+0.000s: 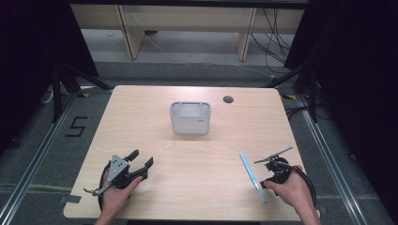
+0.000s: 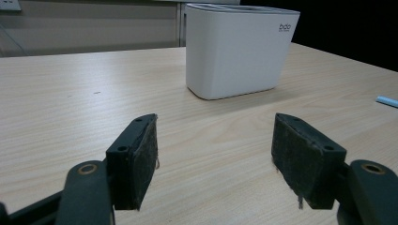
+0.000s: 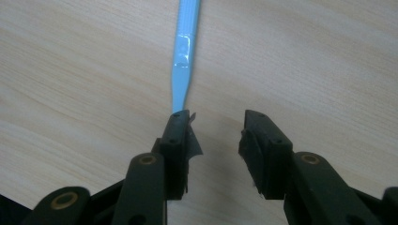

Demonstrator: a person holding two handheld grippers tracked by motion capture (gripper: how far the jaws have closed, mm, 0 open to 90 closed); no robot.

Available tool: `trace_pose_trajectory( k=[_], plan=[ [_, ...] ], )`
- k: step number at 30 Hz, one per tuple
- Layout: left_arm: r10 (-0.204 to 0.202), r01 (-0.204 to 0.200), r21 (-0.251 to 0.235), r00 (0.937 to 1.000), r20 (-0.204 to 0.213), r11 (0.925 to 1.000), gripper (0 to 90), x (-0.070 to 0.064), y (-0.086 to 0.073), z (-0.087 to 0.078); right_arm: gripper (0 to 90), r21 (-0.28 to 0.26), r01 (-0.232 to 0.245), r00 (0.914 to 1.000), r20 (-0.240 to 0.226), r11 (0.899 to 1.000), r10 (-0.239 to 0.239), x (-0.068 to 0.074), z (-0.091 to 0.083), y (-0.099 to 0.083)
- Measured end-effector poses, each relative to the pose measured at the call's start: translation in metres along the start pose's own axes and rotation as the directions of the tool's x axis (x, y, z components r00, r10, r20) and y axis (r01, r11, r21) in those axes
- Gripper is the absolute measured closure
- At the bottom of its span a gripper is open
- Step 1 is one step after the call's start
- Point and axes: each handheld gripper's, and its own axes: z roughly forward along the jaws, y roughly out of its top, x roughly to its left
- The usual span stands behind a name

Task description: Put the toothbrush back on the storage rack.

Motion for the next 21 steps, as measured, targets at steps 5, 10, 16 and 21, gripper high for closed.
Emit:
trace_pose_trajectory(
  k=[5,10,16,21],
  plan=[
    [0.000,0.000,0.005,1.0000,-0.001,1.0000,31.5,-0.001,0.000,0.000,64.2,0.025,0.038,0.9993,0.003,0.999,-0.038,0.000,0.003,0.010],
    [0.003,-0.003,0.006,1.0000,0.002,1.0000,31.5,-0.001,0.000,0.000,64.8,0.055,0.050,0.9987,0.007,0.997,-0.050,0.004,0.007,0.018],
    [-0.013,0.013,0.001,0.9999,0.001,0.9999,30.9,-0.001,0.000,0.000,66.0,0.106,0.032,0.9993,0.015,0.994,-0.033,0.013,0.009,0.033],
    [-0.019,0.019,0.004,0.9998,0.001,0.9998,30.9,-0.001,0.000,0.000,66.9,0.121,0.022,0.9997,0.009,0.992,-0.024,0.017,0.011,0.042]
  ],
)
